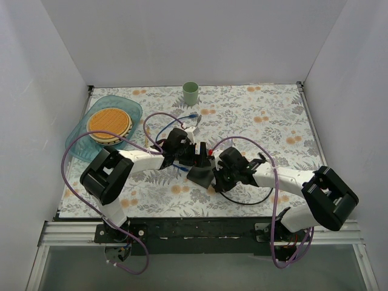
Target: Insert the plug into the switch port
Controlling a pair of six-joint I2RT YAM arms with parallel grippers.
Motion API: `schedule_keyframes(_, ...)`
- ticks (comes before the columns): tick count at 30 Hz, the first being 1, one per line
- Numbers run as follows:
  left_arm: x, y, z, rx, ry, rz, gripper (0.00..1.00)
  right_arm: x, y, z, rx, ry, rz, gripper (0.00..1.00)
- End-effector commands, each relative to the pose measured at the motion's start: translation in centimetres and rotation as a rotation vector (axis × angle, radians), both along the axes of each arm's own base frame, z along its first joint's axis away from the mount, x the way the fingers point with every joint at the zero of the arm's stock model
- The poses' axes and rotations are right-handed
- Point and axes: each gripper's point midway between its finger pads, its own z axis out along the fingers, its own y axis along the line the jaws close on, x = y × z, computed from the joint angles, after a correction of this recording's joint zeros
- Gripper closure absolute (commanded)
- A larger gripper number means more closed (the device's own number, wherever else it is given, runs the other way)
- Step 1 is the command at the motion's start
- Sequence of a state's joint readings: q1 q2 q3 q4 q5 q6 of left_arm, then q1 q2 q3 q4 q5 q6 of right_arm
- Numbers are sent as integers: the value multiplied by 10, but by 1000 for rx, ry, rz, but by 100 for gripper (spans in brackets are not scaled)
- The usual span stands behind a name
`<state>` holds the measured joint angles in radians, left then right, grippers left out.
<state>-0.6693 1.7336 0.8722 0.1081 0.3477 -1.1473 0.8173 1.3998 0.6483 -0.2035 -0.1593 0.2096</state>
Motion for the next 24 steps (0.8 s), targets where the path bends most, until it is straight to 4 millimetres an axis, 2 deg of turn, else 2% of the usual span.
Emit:
schedule_keyframes(1,-10,5,6,-13,8,-5,12,9,9,2,-1,-47,17,99)
schedule_keyframes(13,-22,-1,7,-58,47,-42,16,8,16,-9,-50,-74,23,99)
schedule_keyframes(20,-25,10,2,-32,57,4,16,21,16,2,-39,-123,-82,99)
schedule_keyframes(24,-22,18,2,0,60,66,15,21,18,9,-7,-140,-114,99)
